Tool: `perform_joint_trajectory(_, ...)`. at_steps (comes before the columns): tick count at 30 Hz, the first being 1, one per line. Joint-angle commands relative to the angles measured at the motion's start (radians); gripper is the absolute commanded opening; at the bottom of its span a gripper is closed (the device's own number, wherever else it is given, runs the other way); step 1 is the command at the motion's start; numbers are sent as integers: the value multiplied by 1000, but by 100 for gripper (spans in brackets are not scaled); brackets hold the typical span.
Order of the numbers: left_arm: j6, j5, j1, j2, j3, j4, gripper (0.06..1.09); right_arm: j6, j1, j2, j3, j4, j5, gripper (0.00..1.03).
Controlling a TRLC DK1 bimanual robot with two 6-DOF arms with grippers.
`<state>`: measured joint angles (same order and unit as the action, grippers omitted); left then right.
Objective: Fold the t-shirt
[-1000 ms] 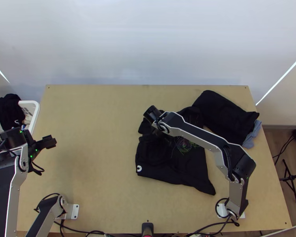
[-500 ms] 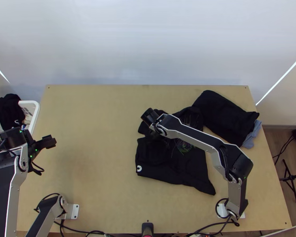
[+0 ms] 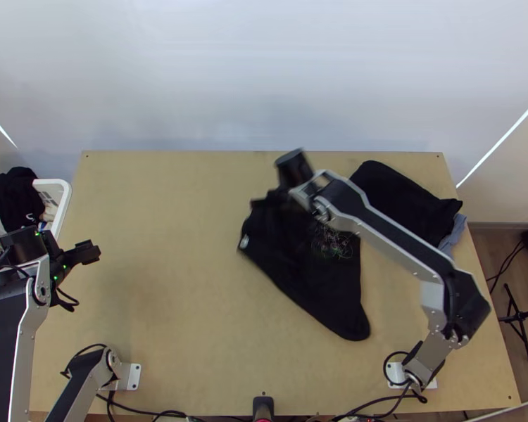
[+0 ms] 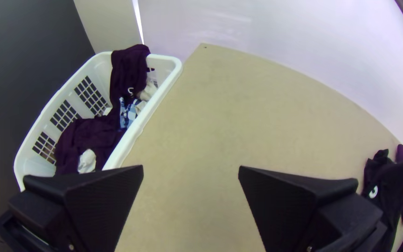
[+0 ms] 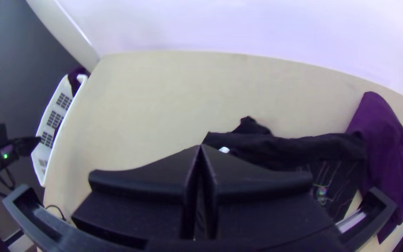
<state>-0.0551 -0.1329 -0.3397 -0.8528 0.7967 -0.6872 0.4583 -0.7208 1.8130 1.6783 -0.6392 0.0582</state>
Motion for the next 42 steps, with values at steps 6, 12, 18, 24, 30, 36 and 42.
perform_joint_trajectory(6, 1, -2, -1, -5, 2, 2, 105, -29, 244, -98, -34, 65, 104, 3)
perform_joint_trajectory(12, -9, -1, 15, -15, -4, 15, 105, -130, 127, -250, -65, 194, 100, 3)
perform_joint_trajectory(18, -23, -1, 22, -17, 19, 26, 105, -276, -46, -382, -28, 463, 88, 3)
perform_joint_trajectory(24, -22, -2, 10, -9, 29, 26, 105, -300, -157, -435, 120, 506, 28, 3)
perform_joint_trajectory(30, -23, -1, 10, -5, 16, 28, 105, -259, -293, -491, 273, 421, -127, 3)
perform_joint_trajectory(36, -34, -1, 18, -9, 18, 35, 105, -231, -391, -569, 282, 371, -294, 3)
perform_joint_trajectory(42, -42, -1, 16, -8, 13, 37, 105, -237, -256, -649, -74, 404, -291, 3)
